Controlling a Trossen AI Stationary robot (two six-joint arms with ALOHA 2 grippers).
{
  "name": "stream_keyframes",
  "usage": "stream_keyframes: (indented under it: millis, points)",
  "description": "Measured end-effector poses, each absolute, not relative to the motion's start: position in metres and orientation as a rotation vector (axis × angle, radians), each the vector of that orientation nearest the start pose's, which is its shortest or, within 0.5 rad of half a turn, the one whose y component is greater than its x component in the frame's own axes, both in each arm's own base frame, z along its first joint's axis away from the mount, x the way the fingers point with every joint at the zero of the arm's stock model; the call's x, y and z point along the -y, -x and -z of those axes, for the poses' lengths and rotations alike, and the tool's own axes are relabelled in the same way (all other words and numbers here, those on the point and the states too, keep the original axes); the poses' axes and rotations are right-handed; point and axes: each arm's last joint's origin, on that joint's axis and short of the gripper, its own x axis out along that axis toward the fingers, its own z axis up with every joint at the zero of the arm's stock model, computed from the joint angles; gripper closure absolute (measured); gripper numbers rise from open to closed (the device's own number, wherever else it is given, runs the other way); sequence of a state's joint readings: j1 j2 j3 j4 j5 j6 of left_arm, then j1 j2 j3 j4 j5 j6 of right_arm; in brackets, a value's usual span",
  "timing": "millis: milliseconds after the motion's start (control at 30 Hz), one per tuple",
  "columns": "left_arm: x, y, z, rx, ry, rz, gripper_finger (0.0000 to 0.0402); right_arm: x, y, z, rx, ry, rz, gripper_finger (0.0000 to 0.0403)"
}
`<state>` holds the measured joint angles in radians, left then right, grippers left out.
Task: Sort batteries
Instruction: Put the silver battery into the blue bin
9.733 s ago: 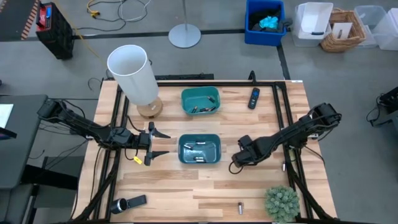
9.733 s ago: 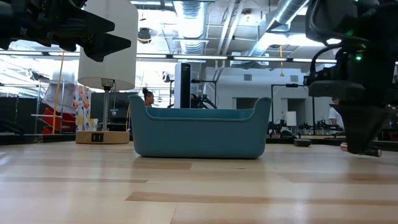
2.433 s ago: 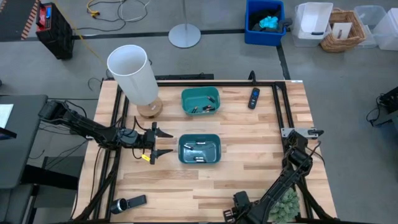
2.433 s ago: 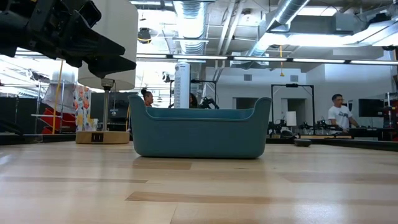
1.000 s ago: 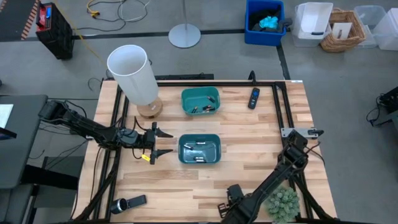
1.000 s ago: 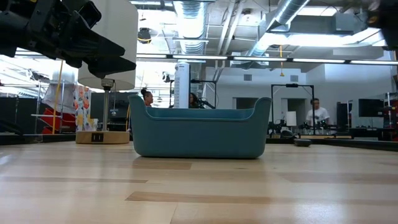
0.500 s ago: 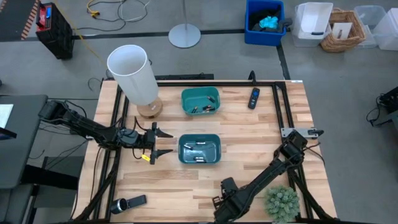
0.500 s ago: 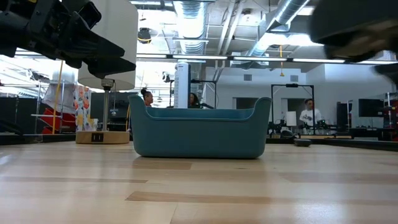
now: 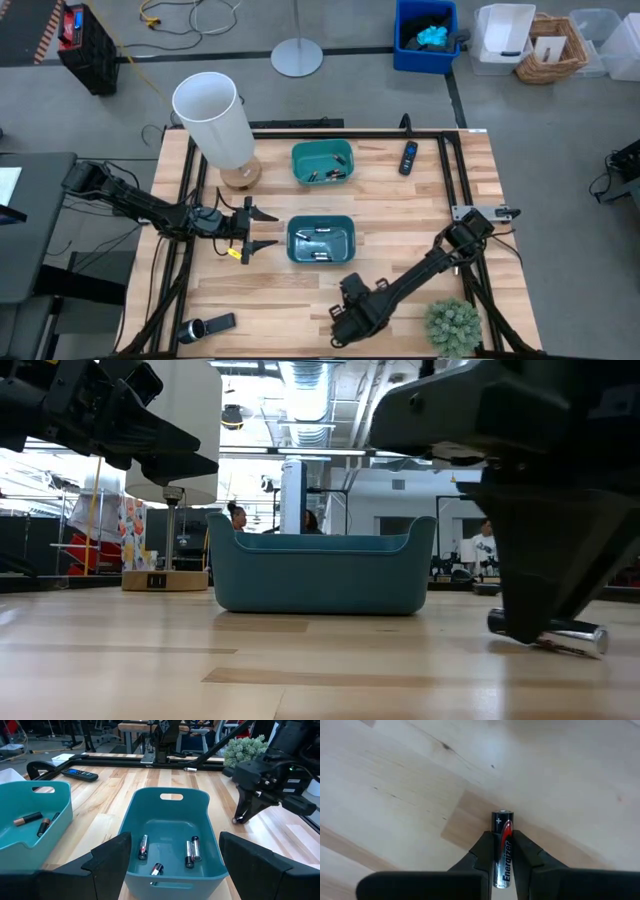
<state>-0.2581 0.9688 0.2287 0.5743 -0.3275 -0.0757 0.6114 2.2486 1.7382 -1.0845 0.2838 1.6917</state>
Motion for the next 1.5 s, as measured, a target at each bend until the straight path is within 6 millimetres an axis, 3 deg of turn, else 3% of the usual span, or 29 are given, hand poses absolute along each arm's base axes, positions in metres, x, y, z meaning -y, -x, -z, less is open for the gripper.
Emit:
stream_keyframes:
  millis: [500, 800, 1067, 1267, 1500]
  points:
    - [0.038, -0.182, -0.184, -0.156, 0.027, -0.076, 0.0107, -0.219, -0.375, -0.152, -1.059, -0.599, 0.817, 0.0347]
    - [0.038, -0.182, -0.185, -0.156, 0.027, -0.076, 0.0107, -0.208, -0.394, -0.19, -0.929, -0.464, 0.752, 0.0347]
    - [0.038, -0.182, -0.185, -0.156, 0.027, -0.075, 0.0107, -0.174, -0.412, -0.228, -0.904, -0.286, 0.771, 0.0341]
    - [0.038, -0.182, -0.185, -0.156, 0.027, -0.076, 0.0107, -0.144, -0.425, -0.234, -0.93, -0.224, 0.777, 0.0295]
    - [0.038, -0.182, -0.185, -0.156, 0.027, -0.075, 0.0107, -0.119, -0.428, -0.237, -0.968, -0.173, 0.814, 0.0176]
